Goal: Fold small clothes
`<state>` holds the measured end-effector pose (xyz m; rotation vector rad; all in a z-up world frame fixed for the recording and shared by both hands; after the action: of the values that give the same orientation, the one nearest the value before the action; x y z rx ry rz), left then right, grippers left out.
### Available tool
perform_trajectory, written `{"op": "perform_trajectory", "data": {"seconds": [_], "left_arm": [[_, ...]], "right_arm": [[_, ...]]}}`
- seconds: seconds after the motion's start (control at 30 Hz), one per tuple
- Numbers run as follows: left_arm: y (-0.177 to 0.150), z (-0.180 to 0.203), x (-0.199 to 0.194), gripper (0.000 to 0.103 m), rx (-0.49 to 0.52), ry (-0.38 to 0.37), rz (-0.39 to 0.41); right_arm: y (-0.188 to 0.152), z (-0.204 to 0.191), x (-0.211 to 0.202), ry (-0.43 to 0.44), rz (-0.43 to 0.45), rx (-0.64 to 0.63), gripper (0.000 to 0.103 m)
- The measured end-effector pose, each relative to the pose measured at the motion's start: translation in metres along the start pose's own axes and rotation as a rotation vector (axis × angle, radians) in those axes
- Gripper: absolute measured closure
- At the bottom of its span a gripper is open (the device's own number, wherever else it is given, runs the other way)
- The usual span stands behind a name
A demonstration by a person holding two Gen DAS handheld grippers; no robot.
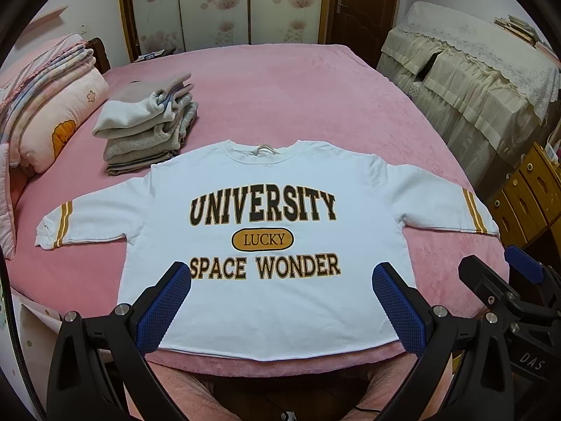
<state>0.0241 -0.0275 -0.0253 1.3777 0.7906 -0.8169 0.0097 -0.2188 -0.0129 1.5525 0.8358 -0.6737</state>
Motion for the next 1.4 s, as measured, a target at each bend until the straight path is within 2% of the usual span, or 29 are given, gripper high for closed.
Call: {"op": "perform_trajectory", "data": {"seconds": [0.33,0.53,0.7,0.87,1.07,1.23,1.4], "left_arm": [[0.0,0.006,-0.003,0.001,-0.01,-0.004,-0.004],[0.005,0.024,-0.008,0.001,0.028,0.018,0.015],[0.016,0.047,-0.019,0.001,0.085,0.017,0.061],[0.036,0.075,-0.027,0.0,0.123,-0.022,0.091],[0.061,0.119,-0.025,0.0,0.198,0.008,0.165],[0.081,0.164,-0.001,0.001,0.253,0.016,0.191],[0.093,0.212,0.033,0.001,0.311,0.014,0.216]], "right_arm": [[-0.007,0.015,-0.003,0.021,-0.002,0.022,0.0],[-0.007,0.028,-0.012,0.024,0.039,0.033,0.0],[0.001,0.044,-0.027,-0.019,0.1,0.026,0.0],[0.016,0.072,-0.043,-0.073,0.177,0.046,0.0],[0.031,0.123,-0.054,-0.132,0.233,0.112,0.0],[0.037,0.165,-0.056,-0.197,0.27,0.155,0.002],[0.038,0.207,-0.044,-0.268,0.276,0.199,0.011]]}}
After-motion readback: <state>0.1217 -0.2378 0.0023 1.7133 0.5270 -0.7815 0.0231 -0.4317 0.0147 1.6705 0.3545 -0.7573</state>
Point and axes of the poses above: each gripper's, at about its wrist camera, not at the fingertips, and x roughly the way its jaws point, z to its right, y to its top, the point moved 1 cm from there along x, roughly the way its jaws point, and after that the axes turned 6 degrees about -z, right-handed, at the moved point
